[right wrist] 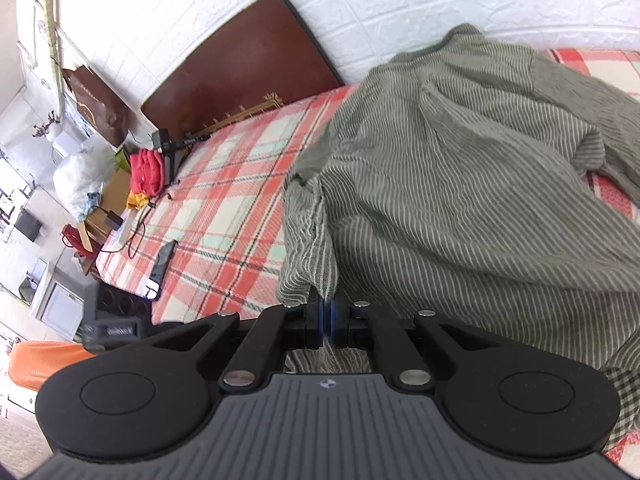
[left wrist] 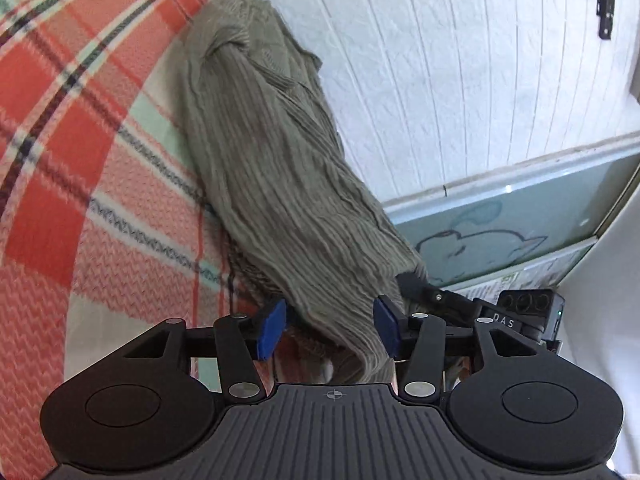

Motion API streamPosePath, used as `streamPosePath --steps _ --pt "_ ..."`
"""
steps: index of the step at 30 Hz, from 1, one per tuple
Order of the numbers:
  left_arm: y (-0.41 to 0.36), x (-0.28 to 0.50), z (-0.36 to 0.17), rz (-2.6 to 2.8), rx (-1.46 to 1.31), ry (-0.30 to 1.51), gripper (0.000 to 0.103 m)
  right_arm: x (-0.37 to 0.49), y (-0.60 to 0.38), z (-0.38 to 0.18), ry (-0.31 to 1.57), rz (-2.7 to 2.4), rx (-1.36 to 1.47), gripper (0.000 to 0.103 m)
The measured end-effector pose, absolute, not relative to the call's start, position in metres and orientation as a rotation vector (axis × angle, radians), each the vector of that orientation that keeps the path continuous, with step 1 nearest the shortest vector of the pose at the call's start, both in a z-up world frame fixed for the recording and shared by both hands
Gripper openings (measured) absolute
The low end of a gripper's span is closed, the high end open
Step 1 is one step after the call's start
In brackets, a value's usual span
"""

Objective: Fold clothes

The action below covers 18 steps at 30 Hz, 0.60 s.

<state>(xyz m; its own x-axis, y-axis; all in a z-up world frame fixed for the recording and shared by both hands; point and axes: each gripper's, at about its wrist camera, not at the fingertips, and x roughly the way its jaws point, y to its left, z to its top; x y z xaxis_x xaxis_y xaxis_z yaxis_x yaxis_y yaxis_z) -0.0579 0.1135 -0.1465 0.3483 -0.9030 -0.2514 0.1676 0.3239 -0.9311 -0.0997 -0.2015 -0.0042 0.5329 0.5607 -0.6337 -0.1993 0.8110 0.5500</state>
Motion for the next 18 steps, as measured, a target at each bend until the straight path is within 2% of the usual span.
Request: streamPosePath --steps 2,6,14,16,17,18 --pt "0.115 -0.06 -0.148 -0.86 -0.996 0.938 0.066 -0.098 -0.203 -0.002 0.893 0.484 0.462 0.004" --pt "0.106 -0.06 -0.148 -0.878 -0.975 0.945 0.074 -0.096 -0.201 0.003 0.875 0.511 0.492 0.004" --pt "0.088 -0.049 -0.155 -0.889 -1.084 0.924 0.076 -0.099 -0.202 0.017 0.824 0.527 0.526 0.004" --pt "0.081 -0.047 -0.152 -0.904 -1.082 0.899 0.051 -0.1 -0.203 0.018 0.818 0.518 0.522 0.004" --pt "0.077 -0.046 -0.149 -0.915 -1.063 0.887 0.027 -0.101 -0.204 0.017 0.823 0.515 0.523 0.004" --pt "0.074 -0.045 -0.145 -0.916 -1.044 0.878 0.022 -0.101 -0.204 0.016 0.827 0.512 0.525 0.004"
